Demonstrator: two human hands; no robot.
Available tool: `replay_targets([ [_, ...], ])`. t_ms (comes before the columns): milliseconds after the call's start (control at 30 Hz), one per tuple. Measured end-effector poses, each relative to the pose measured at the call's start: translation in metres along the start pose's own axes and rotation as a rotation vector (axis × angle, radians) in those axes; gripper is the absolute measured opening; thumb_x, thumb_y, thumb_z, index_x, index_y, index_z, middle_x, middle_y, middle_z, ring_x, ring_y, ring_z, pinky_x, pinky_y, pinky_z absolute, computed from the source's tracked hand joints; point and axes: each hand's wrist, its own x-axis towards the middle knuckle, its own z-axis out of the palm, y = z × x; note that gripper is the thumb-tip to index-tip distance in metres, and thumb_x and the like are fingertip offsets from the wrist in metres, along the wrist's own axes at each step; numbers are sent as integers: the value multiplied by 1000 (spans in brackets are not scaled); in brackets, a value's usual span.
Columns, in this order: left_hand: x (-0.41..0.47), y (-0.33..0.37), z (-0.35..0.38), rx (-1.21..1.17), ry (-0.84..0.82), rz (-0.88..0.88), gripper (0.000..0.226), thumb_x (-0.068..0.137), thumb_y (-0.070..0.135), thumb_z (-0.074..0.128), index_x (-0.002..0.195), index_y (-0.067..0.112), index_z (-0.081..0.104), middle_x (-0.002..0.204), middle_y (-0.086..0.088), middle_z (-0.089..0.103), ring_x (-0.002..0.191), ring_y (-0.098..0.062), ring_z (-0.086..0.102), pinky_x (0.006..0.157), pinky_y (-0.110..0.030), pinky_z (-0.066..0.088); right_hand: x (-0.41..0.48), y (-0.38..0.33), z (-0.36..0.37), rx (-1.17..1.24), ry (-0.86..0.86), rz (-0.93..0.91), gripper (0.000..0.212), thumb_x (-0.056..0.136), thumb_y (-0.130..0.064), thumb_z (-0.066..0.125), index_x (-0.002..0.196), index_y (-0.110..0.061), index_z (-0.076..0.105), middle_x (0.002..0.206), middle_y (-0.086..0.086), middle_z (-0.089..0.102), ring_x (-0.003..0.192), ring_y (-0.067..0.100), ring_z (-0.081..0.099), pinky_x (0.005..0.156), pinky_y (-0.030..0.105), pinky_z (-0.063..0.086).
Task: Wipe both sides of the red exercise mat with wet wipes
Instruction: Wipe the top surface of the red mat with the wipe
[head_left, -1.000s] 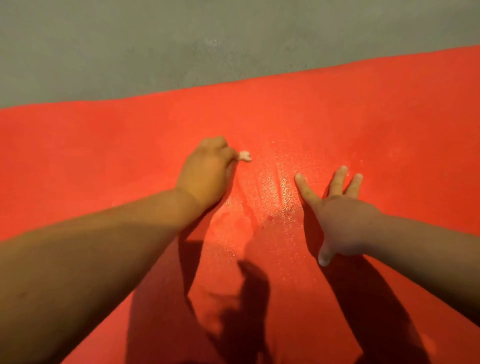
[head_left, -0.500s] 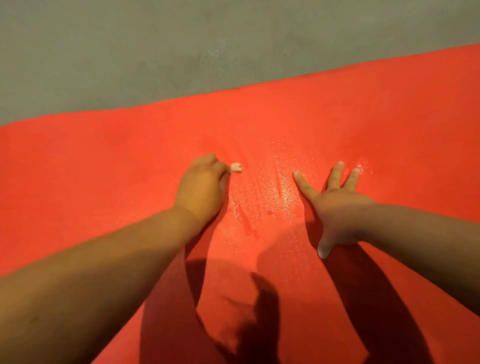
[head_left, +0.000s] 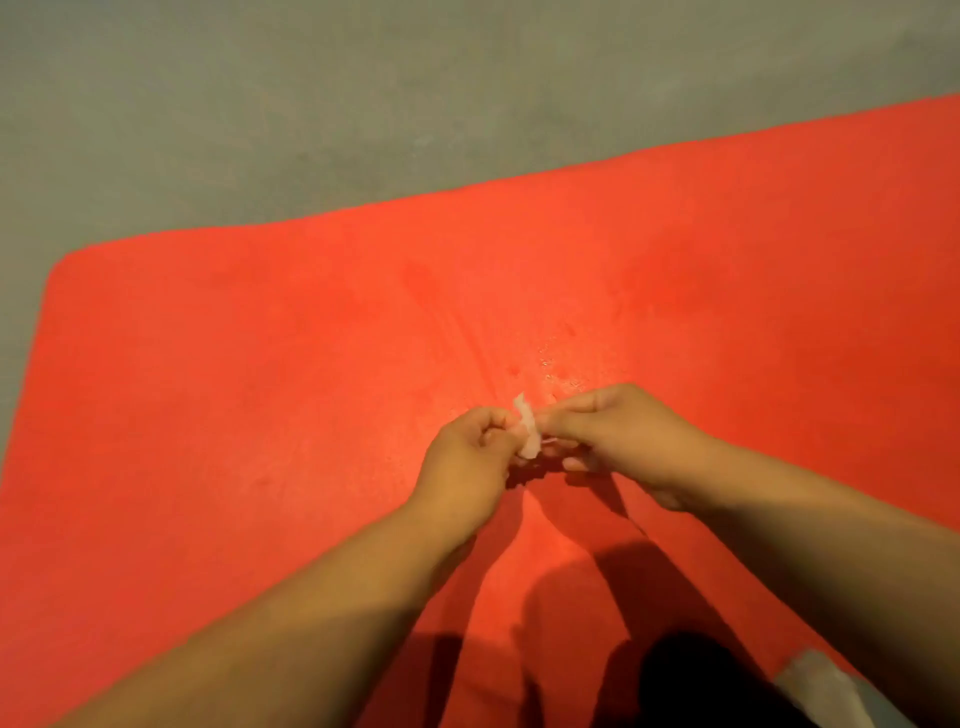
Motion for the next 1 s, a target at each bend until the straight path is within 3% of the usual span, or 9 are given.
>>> replay_targets([
  [67,-13,7,-6,63,-21,53,14,92,9,59,79,13,63,64,-1,63,50,-9,53,51,-23,41,-16,-4,11,106,-19,-7,5,79,-17,72,79,-12,72,78,11,71,73,18,62,71,31,49],
  [133,-23,14,-11,112,-14,106,15,91,11,60,78,15,64,62,-1,58,53,-13,47,54,-27,38,-30,-9,16,169,30,-53,5,79,-10,73,77,-9,68,72,10,68,66,14,62,66,27,53],
  [367,-43,23,-18,240,210,184,23,94,17,55,71,20,57,63,1,53,60,-17,44,58,-31,35,-72,-7,33,207,160,-145,11,79,3,68,74,-4,60,66,9,62,54,13,56,53,22,53],
  [433,-47,21,-15,101,226,113,24,95,12,49,73,15,57,66,-1,56,60,-16,49,62,-33,42,-76,-4,35,208,172,-153,14,78,5,66,72,-6,58,66,10,61,52,12,54,52,23,53],
  [533,-47,26,-8,-346,161,-27,26,96,-1,39,80,8,58,69,-4,57,55,-9,56,55,-21,52,-76,3,33,205,181,-117,14,79,5,62,71,-5,57,66,11,61,50,13,54,51,23,52],
  [633,-40,34,-2,-471,155,-84,30,90,-8,35,75,5,56,60,-3,57,49,-11,55,45,-18,49,-73,9,31,246,122,-71,11,82,1,62,73,-5,59,67,12,63,53,15,56,50,22,52],
  [767,-26,40,1,-287,164,-37,26,87,-9,40,74,10,53,68,-3,55,46,-11,42,43,-17,34,-61,5,26,250,80,-43,9,84,-7,65,76,-7,63,73,9,64,58,14,57,52,22,51],
  [867,-13,39,0,-153,123,32,18,91,0,54,79,14,55,70,-6,57,50,-16,49,47,-24,42,-48,-2,16,254,131,-80,12,79,-18,74,87,-10,70,79,3,66,64,10,55,53,22,47],
  [1000,-1,42,3,-148,47,45,12,89,3,63,82,11,59,67,-15,58,51,-23,51,51,-29,46,-28,-9,5,206,156,-68,12,75,-20,78,73,-13,69,77,8,64,66,17,53,54,29,40],
])
